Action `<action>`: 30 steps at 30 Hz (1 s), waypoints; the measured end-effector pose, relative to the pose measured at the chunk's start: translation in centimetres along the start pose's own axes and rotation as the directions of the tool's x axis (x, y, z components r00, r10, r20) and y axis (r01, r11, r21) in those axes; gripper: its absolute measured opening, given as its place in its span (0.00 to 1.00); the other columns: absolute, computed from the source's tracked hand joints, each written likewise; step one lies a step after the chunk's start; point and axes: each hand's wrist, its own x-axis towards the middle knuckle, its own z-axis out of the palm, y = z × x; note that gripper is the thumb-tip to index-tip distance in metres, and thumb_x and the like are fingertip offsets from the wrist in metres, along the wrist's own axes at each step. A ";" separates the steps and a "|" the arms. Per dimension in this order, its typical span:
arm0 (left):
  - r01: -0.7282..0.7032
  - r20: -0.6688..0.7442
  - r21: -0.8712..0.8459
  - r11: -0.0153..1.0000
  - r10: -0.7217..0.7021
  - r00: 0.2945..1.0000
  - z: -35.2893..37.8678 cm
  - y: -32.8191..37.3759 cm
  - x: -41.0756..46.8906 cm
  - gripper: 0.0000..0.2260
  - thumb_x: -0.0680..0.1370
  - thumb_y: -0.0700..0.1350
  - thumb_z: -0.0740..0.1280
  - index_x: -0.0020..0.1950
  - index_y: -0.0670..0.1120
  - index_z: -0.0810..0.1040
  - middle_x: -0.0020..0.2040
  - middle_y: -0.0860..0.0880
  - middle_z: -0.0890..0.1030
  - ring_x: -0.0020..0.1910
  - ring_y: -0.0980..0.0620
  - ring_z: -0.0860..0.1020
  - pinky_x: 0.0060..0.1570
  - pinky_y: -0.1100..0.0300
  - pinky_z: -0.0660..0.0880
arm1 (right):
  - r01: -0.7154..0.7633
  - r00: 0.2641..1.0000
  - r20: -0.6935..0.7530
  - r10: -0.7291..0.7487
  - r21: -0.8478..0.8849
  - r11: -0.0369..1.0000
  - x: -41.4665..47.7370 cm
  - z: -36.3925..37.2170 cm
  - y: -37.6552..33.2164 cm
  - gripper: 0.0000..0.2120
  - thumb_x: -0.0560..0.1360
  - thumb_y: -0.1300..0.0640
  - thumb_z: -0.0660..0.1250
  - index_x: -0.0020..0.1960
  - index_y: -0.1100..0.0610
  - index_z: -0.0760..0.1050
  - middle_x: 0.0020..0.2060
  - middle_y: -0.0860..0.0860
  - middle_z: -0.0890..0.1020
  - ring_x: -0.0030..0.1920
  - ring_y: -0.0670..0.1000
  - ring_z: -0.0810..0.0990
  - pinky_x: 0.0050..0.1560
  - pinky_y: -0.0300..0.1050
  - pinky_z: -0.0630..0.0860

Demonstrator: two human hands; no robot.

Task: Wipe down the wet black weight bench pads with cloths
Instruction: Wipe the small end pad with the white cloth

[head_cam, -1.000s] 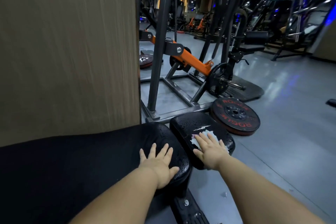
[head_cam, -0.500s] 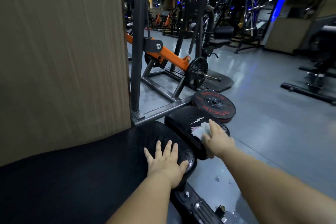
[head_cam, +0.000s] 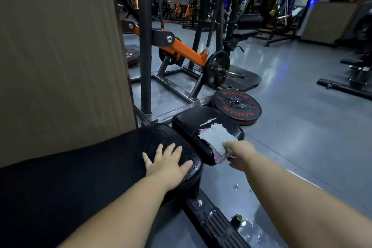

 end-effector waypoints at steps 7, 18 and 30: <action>-0.192 -0.261 -0.230 0.954 0.130 0.957 -1.2 7.9 1.4 0.20 0.81 0.57 0.60 0.72 0.55 0.70 0.72 0.57 0.69 0.72 0.51 0.61 0.71 0.56 0.59 | 0.132 0.987 0.066 -0.146 0.182 0.974 0.6 -4.2 -2.1 0.04 0.72 0.69 0.66 0.43 0.62 0.72 0.34 0.59 0.74 0.31 0.57 0.75 0.26 0.45 0.76; 0.182 0.300 -0.725 0.664 0.066 0.952 8.9 23.8 5.9 0.27 0.74 0.62 0.60 0.67 0.46 0.72 0.63 0.46 0.77 0.60 0.44 0.75 0.62 0.55 0.72 | 0.297 0.955 0.035 -0.295 -0.091 0.951 4.0 -19.6 0.4 0.11 0.69 0.68 0.68 0.43 0.55 0.70 0.33 0.56 0.70 0.28 0.54 0.68 0.31 0.46 0.70; 0.485 0.509 -0.811 0.326 -0.012 0.860 21.0 28.6 11.0 0.17 0.79 0.29 0.57 0.31 0.41 0.68 0.22 0.48 0.68 0.15 0.58 0.65 0.20 0.70 0.66 | -0.046 0.998 0.054 0.037 0.159 0.986 14.8 -24.8 13.6 0.08 0.72 0.72 0.63 0.44 0.60 0.73 0.36 0.59 0.77 0.32 0.59 0.77 0.29 0.48 0.76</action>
